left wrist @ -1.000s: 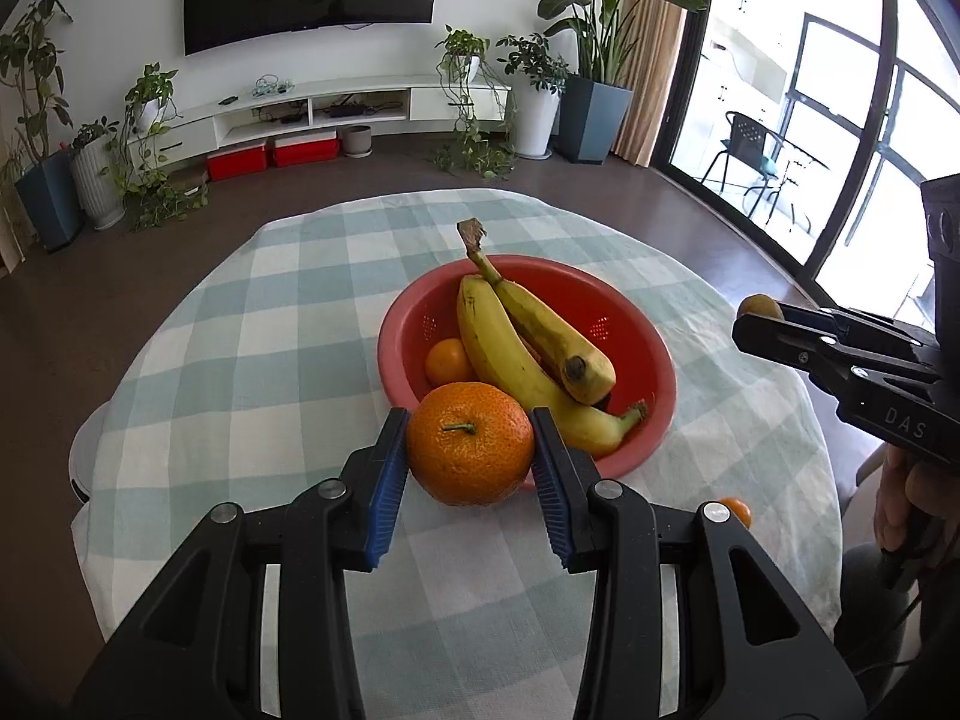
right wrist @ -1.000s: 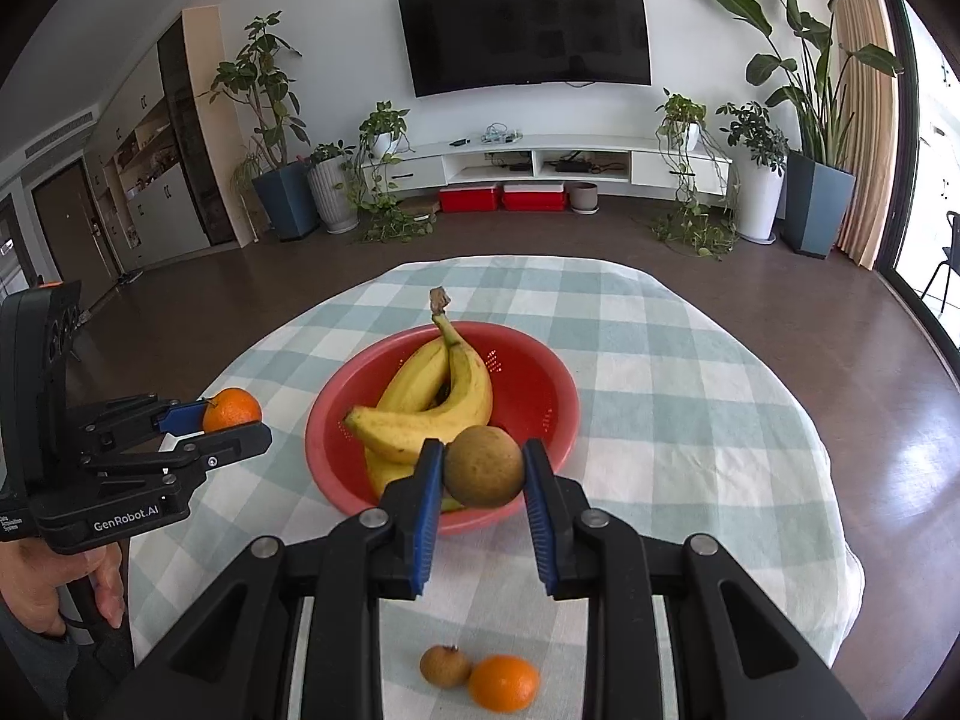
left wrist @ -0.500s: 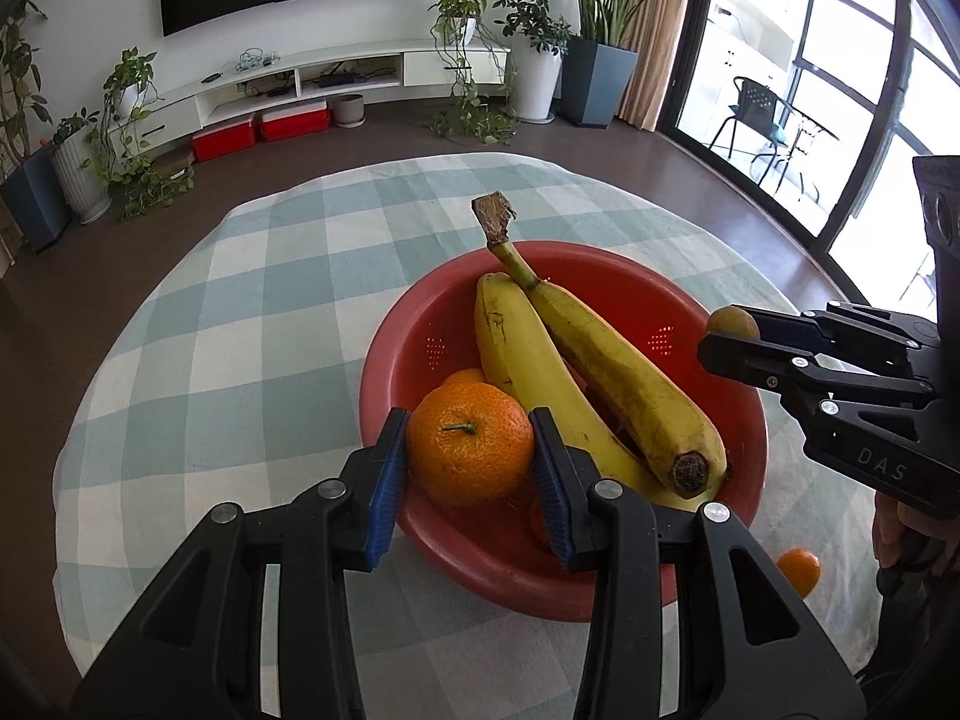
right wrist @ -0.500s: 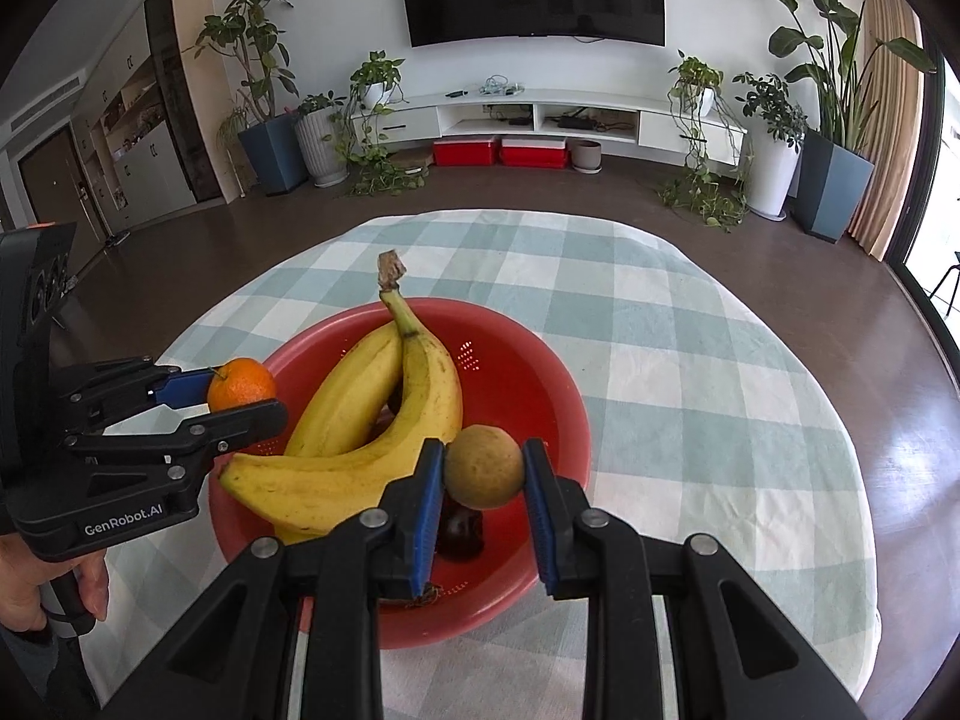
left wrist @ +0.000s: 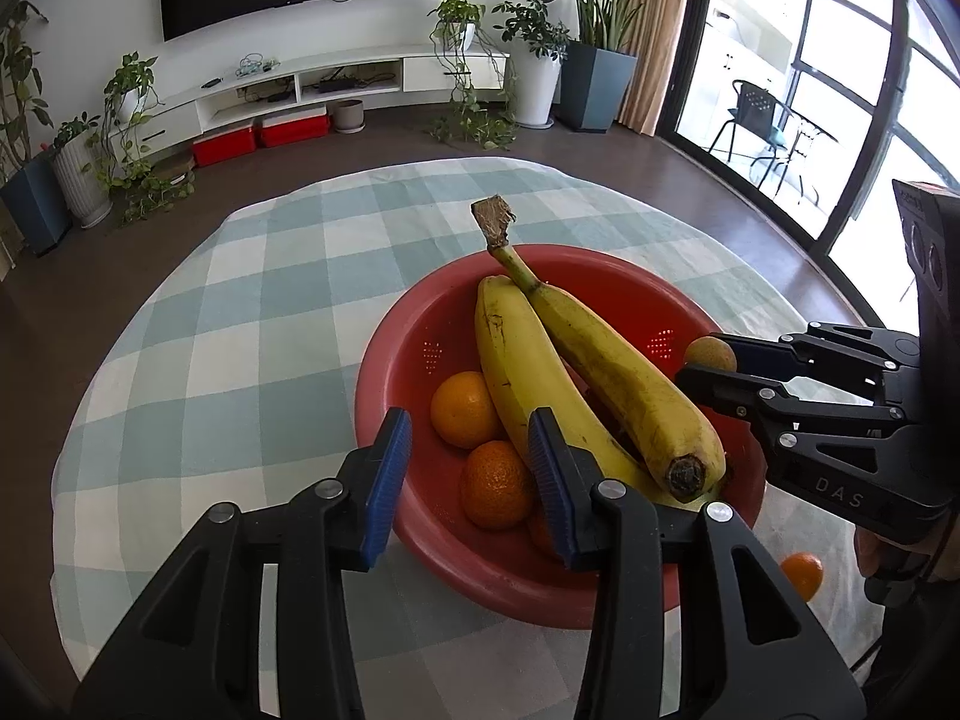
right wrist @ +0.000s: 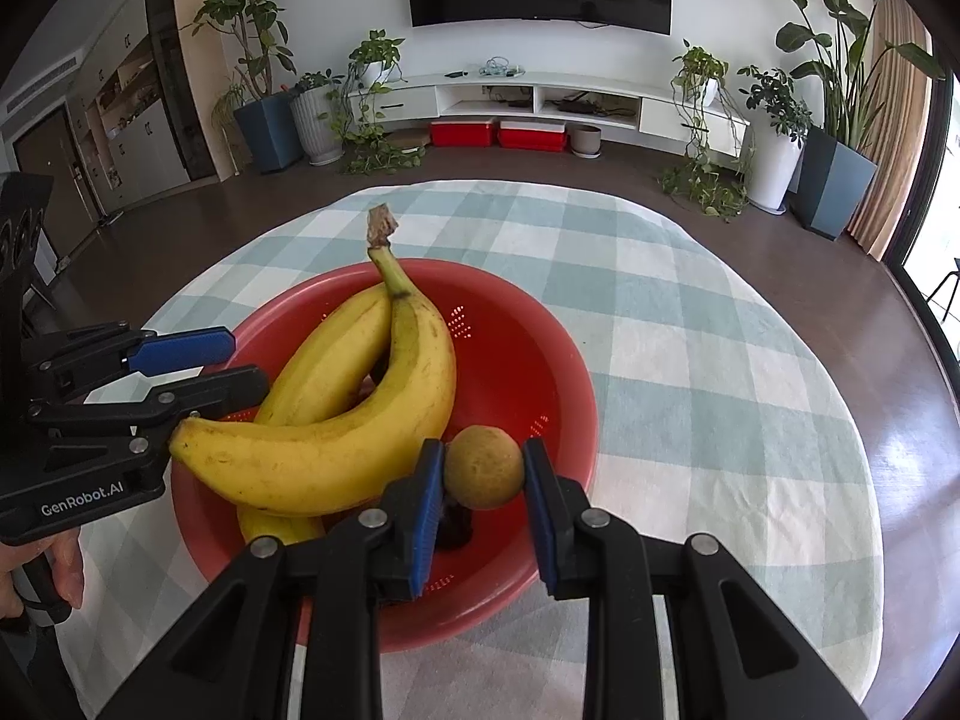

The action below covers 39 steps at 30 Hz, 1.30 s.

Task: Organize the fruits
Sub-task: 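Open both grippers to drop the mandarin and kiwi into the bowl, then move the left gripper to the remaining brown kiwi and grasp it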

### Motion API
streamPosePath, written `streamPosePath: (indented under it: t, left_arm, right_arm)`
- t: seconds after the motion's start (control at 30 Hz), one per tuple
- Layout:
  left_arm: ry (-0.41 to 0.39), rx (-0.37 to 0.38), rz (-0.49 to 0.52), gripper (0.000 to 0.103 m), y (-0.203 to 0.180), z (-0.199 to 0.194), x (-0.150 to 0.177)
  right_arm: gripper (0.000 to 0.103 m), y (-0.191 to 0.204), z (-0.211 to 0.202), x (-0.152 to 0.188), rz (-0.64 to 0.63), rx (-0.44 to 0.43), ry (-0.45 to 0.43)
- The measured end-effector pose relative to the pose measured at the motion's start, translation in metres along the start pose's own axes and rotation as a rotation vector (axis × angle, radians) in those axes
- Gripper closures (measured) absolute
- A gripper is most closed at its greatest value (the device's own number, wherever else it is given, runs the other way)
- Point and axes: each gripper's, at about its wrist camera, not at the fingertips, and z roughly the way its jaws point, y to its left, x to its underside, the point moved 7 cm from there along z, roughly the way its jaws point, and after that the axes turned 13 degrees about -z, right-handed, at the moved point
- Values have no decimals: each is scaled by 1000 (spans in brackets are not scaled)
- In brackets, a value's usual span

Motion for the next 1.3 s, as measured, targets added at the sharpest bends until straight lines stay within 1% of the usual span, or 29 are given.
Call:
streamPosePath:
  t: [0.1,0.13,0.17,0.2,0.23,0.27,0.3,0.37,0.4,0.43,0.57,0.6,0.63,0.7,0.83,0.97,1.07,1.13,1.3]
  left_arm:
    - [-10,3,-1,64,-1,-5,3]
    - [-16,4,-5,64,0,-7,4]
    - [-22,3,-10,62,1,-10,5]
    - [-29,3,-15,55,2,-13,6]
    - [-38,3,-19,51,3,-17,8]
    - [-50,1,-23,45,4,-22,11]
    - [-61,1,-27,42,5,-27,13]
    - [-76,5,-35,34,5,-38,21]
    - [-82,6,-38,29,4,-44,25]
    - [-86,6,-41,27,3,-49,31]
    - [-95,7,-34,9,-5,-66,58]
    - [-93,10,-28,5,-8,-69,67]
    - [-89,14,-24,4,-12,-72,76]
    - [-73,17,-15,1,-20,-75,94]
    - [-55,35,16,1,-40,-80,125]
    - [-27,56,31,1,-59,-81,148]
    - [-14,45,68,1,-73,-83,159]
    - [-12,38,87,1,-79,-85,164]
    - [11,17,99,1,-87,-84,170]
  right_arm:
    - [73,0,-1,0,-1,6,-4]
    - [69,0,-3,0,-1,8,-8]
    - [67,1,-5,0,-1,7,-14]
    - [63,2,-7,0,-2,9,-19]
    - [57,2,-9,-1,-4,16,-23]
    - [55,1,-12,0,-6,30,-25]
    - [53,1,-16,0,-5,37,-30]
    - [52,1,-26,1,2,37,-44]
    - [50,1,-32,3,6,41,-53]
    - [45,0,-39,6,12,48,-66]
    - [32,-1,-74,30,60,60,-119]
    - [26,-1,-82,38,75,63,-131]
    - [21,-1,-90,48,91,65,-142]
    - [16,-1,-103,69,129,65,-142]
    - [16,5,-119,111,219,16,-111]
    - [16,17,-129,142,306,-29,-95]
    - [16,30,-131,154,299,-32,-71]
    - [16,37,-134,158,283,-28,-71]
    - [16,39,-136,162,296,-26,-75]
